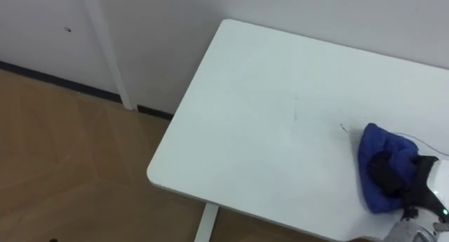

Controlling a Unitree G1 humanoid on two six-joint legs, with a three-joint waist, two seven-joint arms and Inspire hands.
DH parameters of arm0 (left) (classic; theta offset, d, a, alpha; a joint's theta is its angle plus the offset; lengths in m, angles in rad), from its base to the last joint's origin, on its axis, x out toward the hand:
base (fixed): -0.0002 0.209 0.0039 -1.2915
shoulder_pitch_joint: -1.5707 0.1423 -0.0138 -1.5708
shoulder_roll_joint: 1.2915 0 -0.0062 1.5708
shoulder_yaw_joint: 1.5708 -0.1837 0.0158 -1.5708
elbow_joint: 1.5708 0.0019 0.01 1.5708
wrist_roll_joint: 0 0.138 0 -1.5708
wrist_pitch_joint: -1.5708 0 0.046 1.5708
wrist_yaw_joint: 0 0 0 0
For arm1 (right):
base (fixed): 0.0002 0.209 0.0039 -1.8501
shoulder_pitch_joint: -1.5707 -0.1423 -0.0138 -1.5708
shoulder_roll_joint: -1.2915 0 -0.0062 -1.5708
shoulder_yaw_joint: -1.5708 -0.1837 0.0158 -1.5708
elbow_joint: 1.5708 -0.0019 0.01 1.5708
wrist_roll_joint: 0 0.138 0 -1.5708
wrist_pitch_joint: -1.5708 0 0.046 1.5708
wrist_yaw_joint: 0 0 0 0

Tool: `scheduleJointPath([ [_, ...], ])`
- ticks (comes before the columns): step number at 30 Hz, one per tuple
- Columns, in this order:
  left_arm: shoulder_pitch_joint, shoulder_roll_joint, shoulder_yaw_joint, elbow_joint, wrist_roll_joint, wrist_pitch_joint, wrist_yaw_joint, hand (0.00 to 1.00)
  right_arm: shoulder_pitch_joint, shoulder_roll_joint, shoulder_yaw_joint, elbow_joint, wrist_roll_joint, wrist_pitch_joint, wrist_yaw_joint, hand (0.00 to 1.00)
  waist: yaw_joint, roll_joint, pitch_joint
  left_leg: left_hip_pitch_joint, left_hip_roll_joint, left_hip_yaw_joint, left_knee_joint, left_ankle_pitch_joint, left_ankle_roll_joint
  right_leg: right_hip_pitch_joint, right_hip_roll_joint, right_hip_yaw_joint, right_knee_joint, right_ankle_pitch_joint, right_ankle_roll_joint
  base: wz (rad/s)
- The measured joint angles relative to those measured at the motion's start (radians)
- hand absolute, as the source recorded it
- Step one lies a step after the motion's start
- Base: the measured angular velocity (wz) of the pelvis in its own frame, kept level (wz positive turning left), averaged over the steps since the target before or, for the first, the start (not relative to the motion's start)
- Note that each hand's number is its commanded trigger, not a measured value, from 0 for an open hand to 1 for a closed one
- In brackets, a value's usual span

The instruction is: Wipe table

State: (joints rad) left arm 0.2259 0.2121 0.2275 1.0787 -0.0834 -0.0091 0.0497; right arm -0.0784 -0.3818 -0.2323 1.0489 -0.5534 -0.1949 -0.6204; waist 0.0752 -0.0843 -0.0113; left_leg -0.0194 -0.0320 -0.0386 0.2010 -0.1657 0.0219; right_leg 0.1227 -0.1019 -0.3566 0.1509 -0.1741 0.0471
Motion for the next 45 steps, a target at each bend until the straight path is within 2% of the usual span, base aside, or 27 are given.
scheduleJointPath([
  [1,0.003,0.000,0.000,0.000,0.000,-0.001,0.000,0.00,-0.003,0.000,0.000,-0.004,0.001,0.003,0.001,1.00,0.003,0.001,0.0007,0.001,0.000,0.001,0.001,0.000,0.000,0.003,0.000,0.001,0.000,-0.001,0.001,-0.07],
  [2,0.005,-0.002,-0.001,0.000,0.000,-0.002,0.003,0.00,-0.007,0.000,0.010,-0.019,-0.001,0.019,0.010,1.00,0.016,0.005,0.0032,0.000,0.002,0.007,0.003,0.000,0.000,0.000,0.000,0.004,0.002,-0.001,0.001,-0.16],
  [4,0.008,-0.006,-0.021,0.003,-0.006,-0.001,0.009,0.00,-0.032,0.000,0.045,-0.060,-0.003,0.065,0.031,1.00,0.019,0.012,0.0090,0.000,0.003,0.012,0.003,0.001,-0.001,-0.006,0.000,0.014,0.003,-0.001,0.001,-0.21],
  [5,0.005,-0.010,-0.037,0.003,-0.012,0.000,0.009,0.00,-0.056,0.000,0.067,-0.083,-0.009,0.100,0.042,1.00,0.020,0.013,0.0109,-0.005,0.004,0.019,0.002,0.003,-0.003,-0.014,0.000,0.021,0.005,0.000,0.001,-0.29],
  [6,0.004,-0.016,-0.049,0.006,-0.013,0.001,0.008,0.00,-0.073,0.001,0.096,-0.127,-0.035,0.146,0.061,1.00,0.038,0.016,0.0140,-0.008,0.009,0.032,0.001,0.004,-0.004,-0.029,0.002,0.035,0.014,0.001,-0.001,-0.33],
  [7,-0.001,-0.018,-0.058,0.007,-0.013,0.001,0.008,0.00,-0.080,0.002,0.116,-0.157,-0.048,0.165,0.072,1.00,0.049,0.017,0.0149,-0.010,0.013,0.039,0.001,0.005,-0.005,-0.039,0.004,0.044,0.022,0.001,-0.002,-0.42],
  [9,-0.027,-0.017,-0.089,0.039,-0.014,0.003,0.007,0.00,-0.140,0.028,0.262,-0.287,-0.119,0.231,0.130,1.00,0.073,0.017,0.0171,-0.028,0.026,0.060,0.000,0.009,-0.012,-0.066,0.014,0.059,0.023,0.010,-0.016,-0.30],
  [10,-0.038,-0.015,-0.098,0.052,-0.013,0.009,0.007,0.00,-0.167,0.034,0.313,-0.311,-0.137,0.238,0.144,1.00,0.077,0.016,0.0176,-0.032,0.029,0.061,0.000,0.011,-0.015,-0.073,0.018,0.063,0.023,0.012,-0.019,-0.11],
  [11,-0.056,-0.010,-0.119,0.066,-0.010,0.020,0.005,0.00,-0.228,0.042,0.407,-0.335,-0.168,0.239,0.173,1.00,0.096,0.011,0.0208,-0.035,0.035,0.062,-0.001,0.015,-0.020,-0.079,0.025,0.068,0.022,0.014,-0.022,0.00],
  [13,-0.077,-0.008,-0.130,0.059,-0.004,0.027,0.005,0.00,-0.302,0.051,0.495,-0.356,-0.195,0.223,0.209,1.00,0.133,-0.001,0.0272,-0.040,0.042,0.061,-0.004,0.024,-0.027,-0.087,0.033,0.068,0.016,0.016,-0.026,0.13],
  [14,-0.076,-0.009,-0.133,0.050,-0.001,0.028,0.005,0.00,-0.339,0.058,0.521,-0.357,-0.198,0.209,0.230,1.00,0.159,-0.006,0.0284,-0.044,0.041,0.045,-0.007,0.027,-0.028,-0.087,0.034,0.055,0.015,0.016,-0.026,0.31],
  [15,-0.074,-0.009,-0.133,0.049,-0.001,0.030,0.005,0.00,-0.349,0.061,0.526,-0.357,-0.199,0.206,0.238,1.00,0.168,-0.006,0.0281,-0.045,0.040,0.035,-0.007,0.027,-0.028,-0.087,0.034,0.052,0.014,0.016,-0.026,0.53],
  [16,-0.071,-0.008,-0.133,0.042,-0.001,0.035,0.006,0.00,-0.357,0.063,0.526,-0.357,-0.200,0.204,0.246,1.00,0.180,-0.007,0.0277,-0.045,0.037,0.014,-0.008,0.027,-0.028,-0.080,0.033,0.044,0.015,0.016,-0.026,0.63],
  [20,-0.015,-0.003,-0.133,0.033,0.013,0.054,0.007,0.00,-0.340,0.060,0.509,-0.239,-0.199,0.196,0.253,1.00,0.178,-0.014,0.0251,-0.046,0.020,-0.041,-0.003,0.026,-0.025,-0.048,0.027,0.015,-0.001,0.015,-0.025,0.48],
  [22,-0.003,-0.005,-0.126,0.032,0.022,0.056,0.008,0.00,-0.280,0.063,0.440,-0.241,-0.153,0.159,0.235,1.00,0.173,-0.012,0.0257,-0.047,0.017,-0.045,-0.002,0.026,-0.025,-0.045,0.023,0.007,0.000,0.015,-0.025,0.18],
  [24,0.011,-0.003,-0.111,0.033,0.029,0.055,0.013,0.00,-0.214,0.064,0.372,-0.233,-0.137,0.105,0.218,1.00,0.136,-0.010,0.0255,-0.036,0.007,-0.045,-0.003,0.026,-0.025,-0.025,0.014,0.000,-0.002,0.010,-0.017,0.19],
  [25,0.012,-0.002,-0.109,0.033,0.031,0.055,0.014,0.00,-0.195,0.064,0.353,-0.230,-0.126,0.094,0.212,1.00,0.128,-0.006,0.0252,-0.035,0.004,-0.045,-0.003,0.026,-0.024,-0.022,0.013,-0.001,-0.003,0.010,-0.016,0.22],
  [26,0.013,-0.001,-0.103,0.033,0.038,0.052,0.015,0.00,-0.158,0.064,0.315,-0.227,-0.103,0.074,0.200,1.00,0.118,-0.007,0.0186,-0.034,0.002,-0.041,-0.004,0.026,-0.024,-0.018,0.010,0.001,-0.006,0.009,-0.014,0.09],
  [28,0.010,0.003,-0.093,0.033,0.040,0.047,0.019,0.00,-0.120,0.064,0.273,-0.193,-0.069,0.042,0.169,1.00,0.099,-0.007,0.0179,-0.022,-0.001,-0.034,-0.004,0.026,-0.023,-0.005,0.007,0.000,-0.010,0.009,-0.014,-0.03],
  [29,0.009,0.002,-0.073,0.030,0.040,0.045,0.020,0.00,-0.089,0.064,0.237,-0.176,-0.049,0.027,0.151,1.00,0.085,-0.007,0.0109,-0.021,-0.001,-0.026,-0.001,0.021,-0.014,-0.002,0.007,0.000,-0.013,0.008,-0.013,-0.07],
  [31,0.009,0.001,-0.040,0.021,0.044,0.044,0.026,0.00,-0.056,0.064,0.184,-0.139,0.004,0.009,0.127,1.00,0.062,-0.006,0.0016,-0.018,-0.001,-0.017,0.000,0.014,-0.004,0.004,0.005,-0.002,-0.014,0.004,-0.006,-0.03],
  [34,0.018,0.001,-0.028,-0.013,0.035,0.042,0.045,0.00,-0.006,0.063,0.086,-0.088,0.063,-0.005,0.094,1.00,0.017,0.001,-0.0027,-0.006,-0.002,-0.018,0.006,0.011,0.000,0.021,0.001,-0.001,-0.013,0.003,-0.005,0.00],
  [39,0.033,0.000,0.008,-0.063,0.037,0.023,0.050,0.00,0.087,0.026,-0.028,-0.058,0.152,-0.005,0.063,1.00,-0.017,0.004,-0.0045,-0.020,-0.007,-0.023,0.035,0.002,0.000,0.025,0.001,-0.002,-0.006,-0.002,0.003,-0.06],
  [41,0.021,-0.001,0.001,-0.068,0.032,0.017,0.049,0.00,0.092,0.011,-0.041,-0.053,0.167,0.012,0.063,1.00,-0.020,0.010,-0.0059,-0.025,-0.003,-0.017,0.041,0.004,-0.003,0.016,0.002,-0.002,0.000,-0.003,0.004,-0.11],
  [43,0.019,-0.003,-0.022,-0.065,0.020,0.015,0.049,0.00,0.069,0.010,-0.041,-0.057,0.162,0.042,0.060,1.00,-0.016,0.018,-0.0066,-0.034,0.004,-0.011,0.054,0.003,-0.009,0.007,0.008,0.010,0.005,-0.001,0.001,-0.18],
  [44,0.015,-0.005,-0.049,-0.063,0.012,0.015,0.046,0.00,0.037,0.010,-0.023,-0.067,0.161,0.073,0.058,1.00,-0.002,0.027,-0.0049,-0.040,0.013,0.006,0.056,0.005,-0.013,-0.009,0.013,0.027,0.011,0.004,-0.006,-0.53],
  [45,0.014,-0.011,-0.064,-0.054,0.004,0.015,0.039,0.00,-0.003,0.013,0.004,-0.088,0.160,0.119,0.062,1.00,0.028,0.038,-0.0033,-0.043,0.024,0.035,0.052,0.007,-0.016,-0.036,0.018,0.058,0.025,0.008,-0.012,-0.68],
])
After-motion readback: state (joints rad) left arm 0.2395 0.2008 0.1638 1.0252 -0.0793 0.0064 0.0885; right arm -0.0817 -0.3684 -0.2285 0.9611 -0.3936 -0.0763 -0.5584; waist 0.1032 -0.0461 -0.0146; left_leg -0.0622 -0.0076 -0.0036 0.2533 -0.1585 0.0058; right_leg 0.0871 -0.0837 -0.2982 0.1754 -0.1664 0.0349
